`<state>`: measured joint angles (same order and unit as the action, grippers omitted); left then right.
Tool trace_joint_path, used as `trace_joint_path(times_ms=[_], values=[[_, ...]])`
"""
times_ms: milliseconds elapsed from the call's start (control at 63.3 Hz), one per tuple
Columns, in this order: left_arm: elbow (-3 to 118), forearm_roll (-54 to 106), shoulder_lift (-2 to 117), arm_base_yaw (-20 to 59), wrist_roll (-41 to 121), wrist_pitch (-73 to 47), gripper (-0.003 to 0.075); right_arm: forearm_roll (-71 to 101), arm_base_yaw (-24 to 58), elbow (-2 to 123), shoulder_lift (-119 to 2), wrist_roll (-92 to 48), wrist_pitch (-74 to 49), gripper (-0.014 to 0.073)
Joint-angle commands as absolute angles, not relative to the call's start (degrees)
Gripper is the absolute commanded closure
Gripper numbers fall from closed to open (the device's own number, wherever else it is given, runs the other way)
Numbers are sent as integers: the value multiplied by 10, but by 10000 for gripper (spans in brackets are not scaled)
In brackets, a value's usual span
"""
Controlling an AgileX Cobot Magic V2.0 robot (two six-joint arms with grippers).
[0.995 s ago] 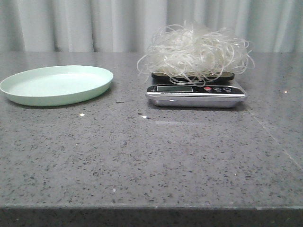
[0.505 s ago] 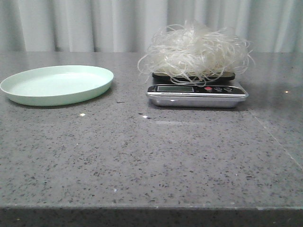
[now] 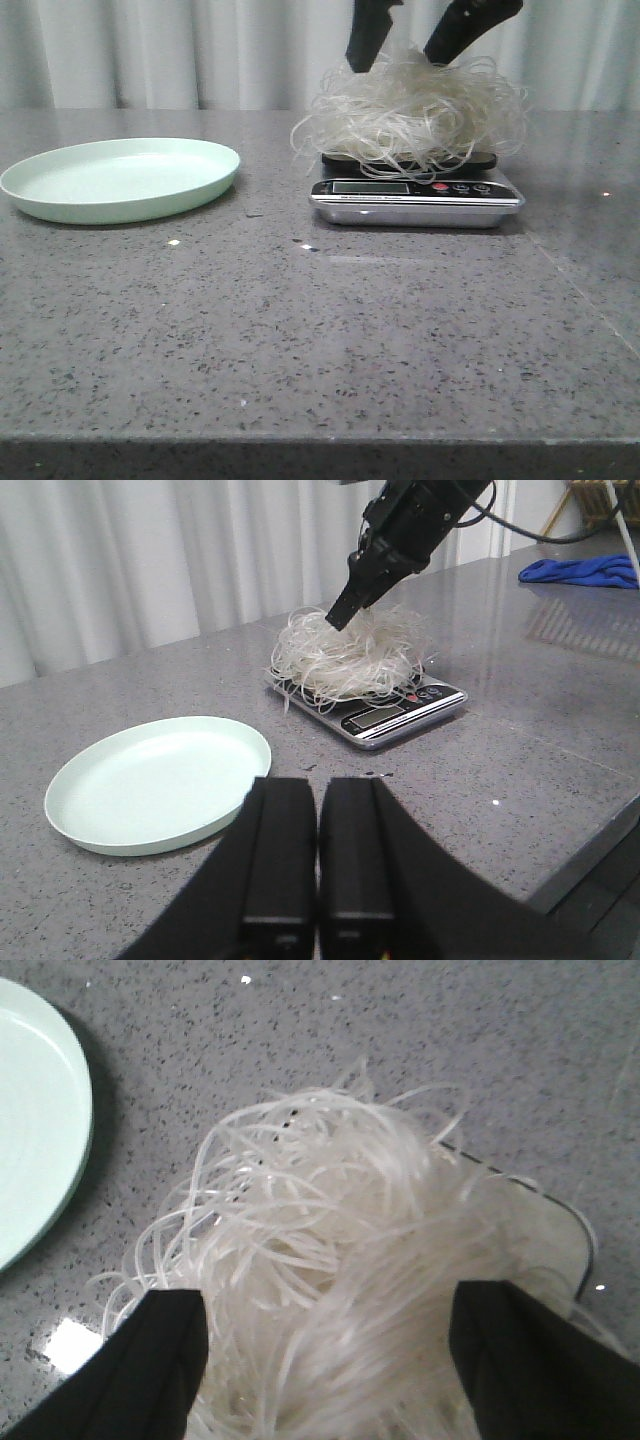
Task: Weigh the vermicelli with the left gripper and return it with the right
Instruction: 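Lower the right gripper onto the vermicelli on the scale and grasp it, then carry the vermicelli with the right gripper back onto the green plate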
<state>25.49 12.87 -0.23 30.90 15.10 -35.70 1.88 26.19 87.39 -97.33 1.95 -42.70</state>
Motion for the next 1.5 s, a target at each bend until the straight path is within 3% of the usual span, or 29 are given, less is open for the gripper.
trace_joint_path(times_ms=[0,332,426,474,537,647,1137,1484], values=[[268,139,-1,311,150,-315,586,7,268,908,-972,20,-444,-6],[268,139,-1,311,150,-315,586,-54,268,914,-1018,20,-543,11],[268,139,-1,311,150,-315,586,-57,268,914,-1019,20,-548,167],[268,139,-1,311,150,-315,586,-57,268,918,-1018,20,-549,328],[268,139,-1,311,150,-315,586,-57,268,927,-1018,20,-556,472],[268,139,-1,311,150,-315,586,-56,268,959,-1014,20,-570,405],[268,139,-1,311,150,-315,586,0,363,1174,-995,20,-574,405],[268,139,-1,311,150,-315,586,38,442,1188,-1085,20,-474,405]])
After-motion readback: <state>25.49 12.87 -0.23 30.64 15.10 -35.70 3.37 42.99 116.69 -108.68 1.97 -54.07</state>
